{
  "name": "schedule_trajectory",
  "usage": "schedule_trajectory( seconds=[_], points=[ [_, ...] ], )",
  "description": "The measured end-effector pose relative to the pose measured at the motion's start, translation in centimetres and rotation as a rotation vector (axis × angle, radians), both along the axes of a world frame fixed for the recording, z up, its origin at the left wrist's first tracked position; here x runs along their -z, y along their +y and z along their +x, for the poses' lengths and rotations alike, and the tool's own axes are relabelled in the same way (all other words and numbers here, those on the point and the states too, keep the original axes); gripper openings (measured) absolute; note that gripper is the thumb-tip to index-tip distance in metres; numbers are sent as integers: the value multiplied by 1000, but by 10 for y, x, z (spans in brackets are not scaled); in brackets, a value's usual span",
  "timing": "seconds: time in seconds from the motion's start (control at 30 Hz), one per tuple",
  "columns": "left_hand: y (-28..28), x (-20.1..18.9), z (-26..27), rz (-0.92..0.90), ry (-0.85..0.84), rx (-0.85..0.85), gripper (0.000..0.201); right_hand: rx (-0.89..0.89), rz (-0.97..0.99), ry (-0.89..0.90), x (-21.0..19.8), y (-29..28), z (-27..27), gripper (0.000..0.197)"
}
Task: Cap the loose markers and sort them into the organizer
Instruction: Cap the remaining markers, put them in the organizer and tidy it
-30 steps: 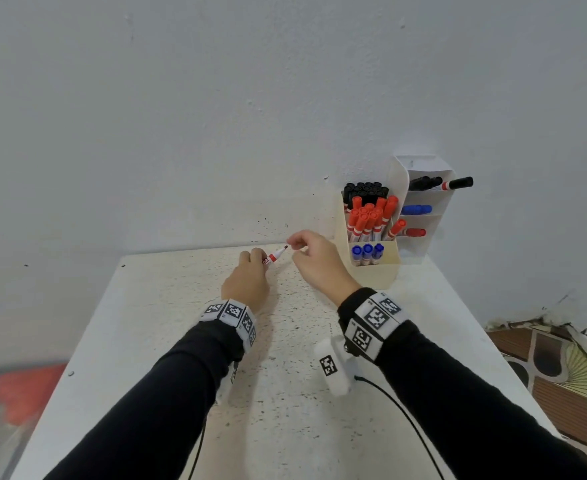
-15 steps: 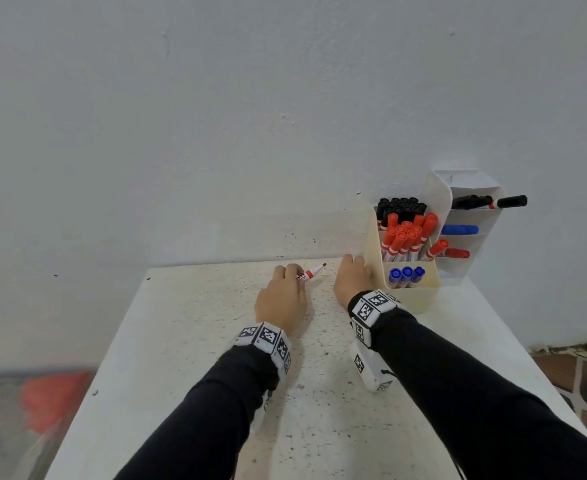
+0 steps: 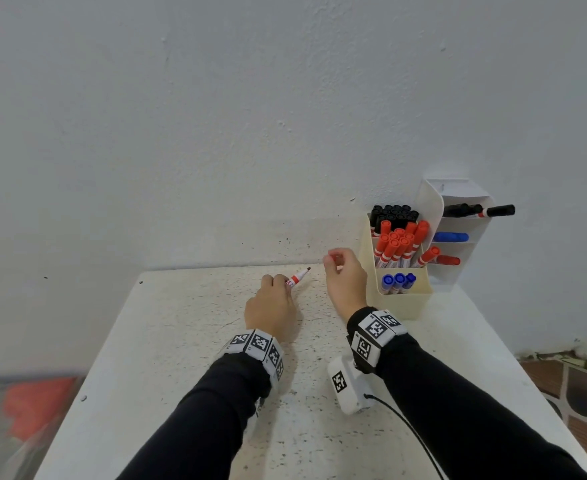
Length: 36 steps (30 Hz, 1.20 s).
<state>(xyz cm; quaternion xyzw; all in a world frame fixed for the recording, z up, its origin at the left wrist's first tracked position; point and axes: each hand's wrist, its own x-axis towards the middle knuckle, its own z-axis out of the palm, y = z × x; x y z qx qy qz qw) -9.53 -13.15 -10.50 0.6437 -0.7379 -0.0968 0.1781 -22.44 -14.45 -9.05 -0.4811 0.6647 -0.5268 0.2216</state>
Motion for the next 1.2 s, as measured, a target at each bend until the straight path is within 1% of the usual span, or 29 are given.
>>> schedule_trajectory(
  seconds=[0.07,0.13,0.17,0.23,0.3,0.37,0.5,0.6,0.7,0.73,0.8,0.83,0.87,0.9,0.93,0.97,1.07,1.17,1.2],
  points=[
    [-1,0,-2,-2,12,27,33,-5,-42,-164,-1,5,0,12],
    [-1,1,-4,-7,35,60,33,-67,-28,-261,-1,6,1,8],
    [-1,1,-4,-10,46,69,33,-101,-10,-272,0,7,1,7],
    [-1,1,-3,-10,61,71,33,-124,18,-236,3,6,2,5],
    [-1,1,-3,-10,86,72,33,-60,-39,-215,4,7,2,3],
    [0,-1,-5,-12,91,96,33,-7,-109,-257,4,8,2,2],
    [0,-1,-5,-4,150,142,32,-63,-11,-279,5,9,7,4],
    [1,-4,-4,11,219,181,32,-88,19,-323,1,10,5,7],
    [5,-9,-5,-11,239,215,32,-105,72,-267,-5,11,0,12],
    [5,-11,-5,-21,204,220,32,-107,106,-219,-6,11,0,20],
    [7,-16,-5,-49,80,224,31,-103,209,-58,-7,10,-1,38],
    [7,-18,-5,-58,14,231,31,-103,266,23,-8,11,0,43],
    [7,-21,-5,-50,-36,243,30,-106,298,68,-10,12,0,45],
    [7,-23,-5,-29,-57,264,31,-117,295,73,-12,13,1,45],
    [6,-25,-5,6,-37,293,33,-132,267,50,-15,14,2,45],
    [4,-28,-5,52,19,327,36,-145,224,24,-19,16,4,44],
    [0,-39,-7,209,233,404,43,-190,120,11,-30,20,6,44],
    [1,-47,-8,355,413,408,45,-214,68,26,-37,20,5,45],
    [1,-48,-9,373,464,404,45,-219,53,27,-39,20,4,46]
  ],
)
